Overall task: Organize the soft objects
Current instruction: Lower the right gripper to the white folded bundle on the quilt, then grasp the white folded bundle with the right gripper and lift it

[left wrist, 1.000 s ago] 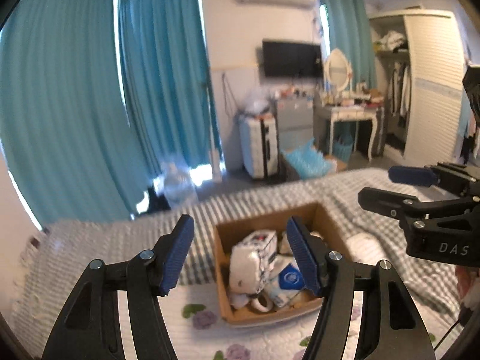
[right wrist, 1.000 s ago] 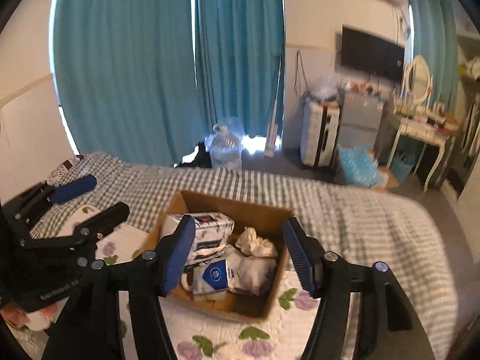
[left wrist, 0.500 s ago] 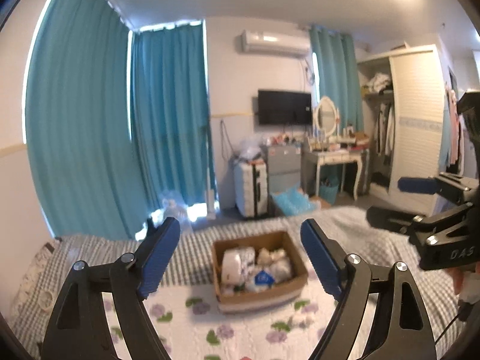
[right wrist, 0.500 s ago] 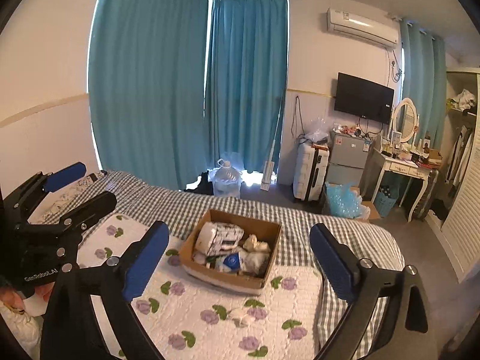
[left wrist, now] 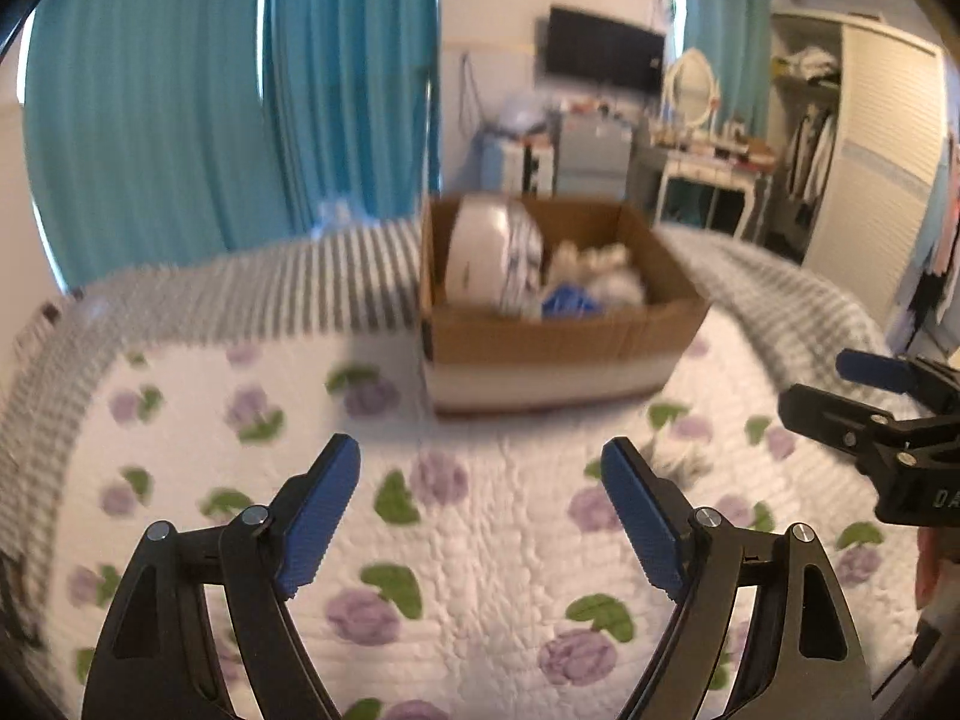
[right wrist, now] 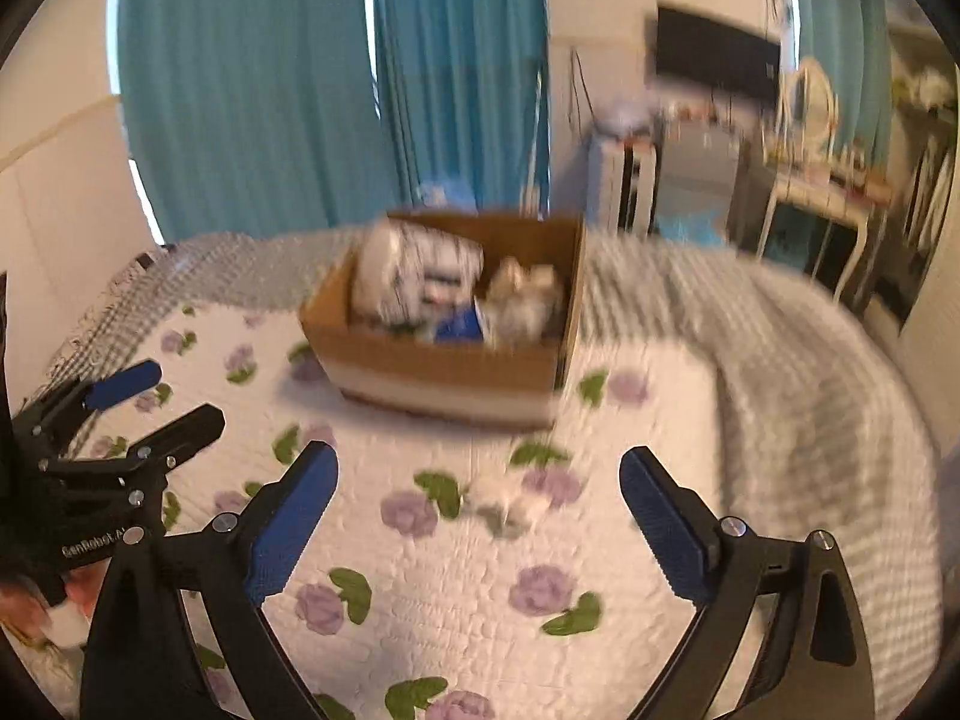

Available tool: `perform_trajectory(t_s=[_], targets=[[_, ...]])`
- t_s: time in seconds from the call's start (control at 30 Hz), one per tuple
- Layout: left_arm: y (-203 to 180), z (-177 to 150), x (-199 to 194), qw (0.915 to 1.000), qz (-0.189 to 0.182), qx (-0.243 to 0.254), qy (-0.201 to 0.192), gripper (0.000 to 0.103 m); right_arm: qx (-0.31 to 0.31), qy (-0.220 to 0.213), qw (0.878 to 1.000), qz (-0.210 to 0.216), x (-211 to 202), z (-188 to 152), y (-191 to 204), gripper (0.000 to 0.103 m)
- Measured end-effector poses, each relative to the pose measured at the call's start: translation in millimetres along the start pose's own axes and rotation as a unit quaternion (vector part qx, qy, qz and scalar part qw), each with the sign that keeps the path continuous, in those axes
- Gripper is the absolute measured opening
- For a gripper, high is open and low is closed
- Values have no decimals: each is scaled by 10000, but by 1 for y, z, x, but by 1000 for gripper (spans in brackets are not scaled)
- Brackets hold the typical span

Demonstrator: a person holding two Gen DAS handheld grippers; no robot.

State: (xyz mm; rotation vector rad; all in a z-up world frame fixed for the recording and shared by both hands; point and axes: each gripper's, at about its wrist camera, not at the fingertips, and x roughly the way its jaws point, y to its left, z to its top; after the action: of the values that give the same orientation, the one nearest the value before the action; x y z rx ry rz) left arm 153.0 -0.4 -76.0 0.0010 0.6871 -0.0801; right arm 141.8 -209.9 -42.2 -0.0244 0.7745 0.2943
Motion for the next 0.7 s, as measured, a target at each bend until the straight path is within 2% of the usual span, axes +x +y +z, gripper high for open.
perform_trajectory(t_s=[0.17,0.33,0.4,0.5,0.57,0.7], targets=[[0,-19,50,9994,52,-63,324,84,319,470,9981,-228,72,-21,-17,96],[7,-30,79,9983,-17,-192,551,84,757,874,9931,-198,113,-43,-27,94],[7,-33,86,9979,-80,-224,603,84,810,891,9925,-223,121,-44,-29,86],[5,-40,92,9979,39,-144,637,84,940,1011,9903,-124,131,-45,-30,77],[4,-45,94,9972,38,-139,727,84,817,1033,9909,-292,134,-47,-29,59],[1,-55,90,9969,25,-95,775,84,899,885,9917,-261,126,-48,-29,56]])
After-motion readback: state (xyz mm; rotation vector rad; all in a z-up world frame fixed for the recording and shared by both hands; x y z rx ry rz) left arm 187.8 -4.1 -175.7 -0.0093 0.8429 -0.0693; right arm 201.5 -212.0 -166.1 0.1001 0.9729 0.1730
